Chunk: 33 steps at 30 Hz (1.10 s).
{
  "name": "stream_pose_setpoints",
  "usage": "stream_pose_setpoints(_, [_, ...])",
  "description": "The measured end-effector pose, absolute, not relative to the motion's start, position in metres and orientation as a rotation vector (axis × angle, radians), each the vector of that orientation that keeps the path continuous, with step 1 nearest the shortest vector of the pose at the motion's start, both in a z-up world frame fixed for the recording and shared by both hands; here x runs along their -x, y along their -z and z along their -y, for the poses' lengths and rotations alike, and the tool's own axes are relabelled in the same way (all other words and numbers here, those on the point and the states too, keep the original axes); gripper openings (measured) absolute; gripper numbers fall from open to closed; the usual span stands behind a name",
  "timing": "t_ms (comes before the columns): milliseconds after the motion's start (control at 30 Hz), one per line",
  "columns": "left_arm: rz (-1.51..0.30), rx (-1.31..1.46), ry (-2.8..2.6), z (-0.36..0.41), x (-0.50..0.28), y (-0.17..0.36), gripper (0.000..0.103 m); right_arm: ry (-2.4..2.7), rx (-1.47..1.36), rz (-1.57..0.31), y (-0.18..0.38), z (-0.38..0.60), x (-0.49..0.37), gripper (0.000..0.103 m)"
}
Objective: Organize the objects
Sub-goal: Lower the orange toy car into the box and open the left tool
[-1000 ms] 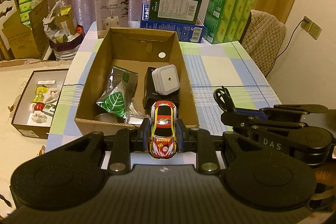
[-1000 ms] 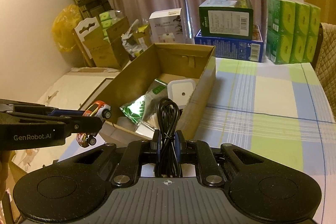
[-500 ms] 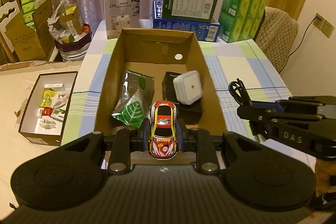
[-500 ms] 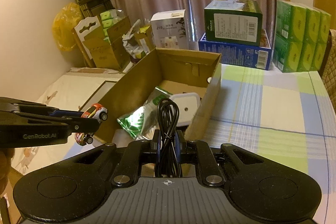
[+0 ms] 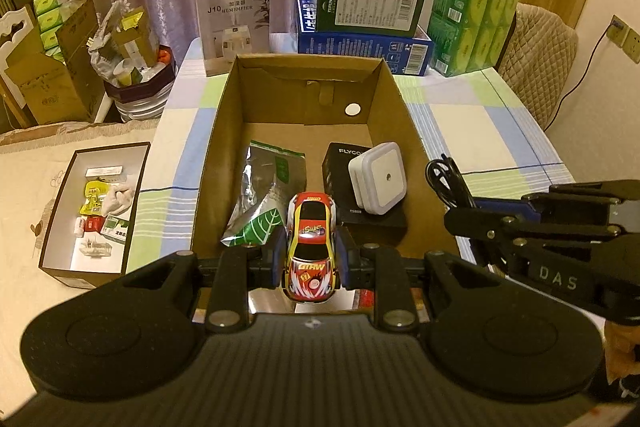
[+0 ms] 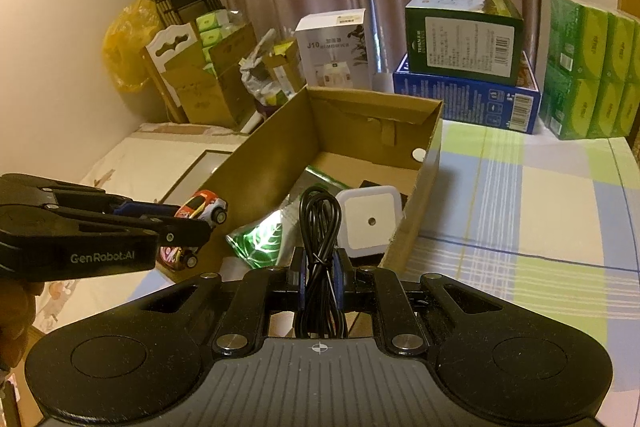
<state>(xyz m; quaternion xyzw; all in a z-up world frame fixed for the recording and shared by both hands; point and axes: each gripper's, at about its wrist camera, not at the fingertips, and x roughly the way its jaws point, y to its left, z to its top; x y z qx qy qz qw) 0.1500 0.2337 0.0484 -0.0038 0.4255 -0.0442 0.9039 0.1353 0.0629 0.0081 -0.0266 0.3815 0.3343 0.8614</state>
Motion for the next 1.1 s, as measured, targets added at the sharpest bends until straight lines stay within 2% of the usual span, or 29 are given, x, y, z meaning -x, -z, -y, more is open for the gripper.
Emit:
stream_pose_setpoints(567, [-0.885, -0.002, 0.076, -0.241, -0.168, -0.043, 0.022, -0.694, 0.043, -0.802, -0.007, -0.065, -0.146, 0.010])
stream_pose_setpoints(667, [-0.877, -0.009, 0.050, -0.242, -0.170, -0.042, 0.043, -0.694, 0.041, -0.803, -0.006, -0.065, -0.146, 0.010])
stream_pose_setpoints(1100, [-0.894, -0.009, 0.038, -0.249, -0.159, -0.039, 0.043, -0.703, 0.026, -0.808, -0.007, -0.065, -0.143, 0.010])
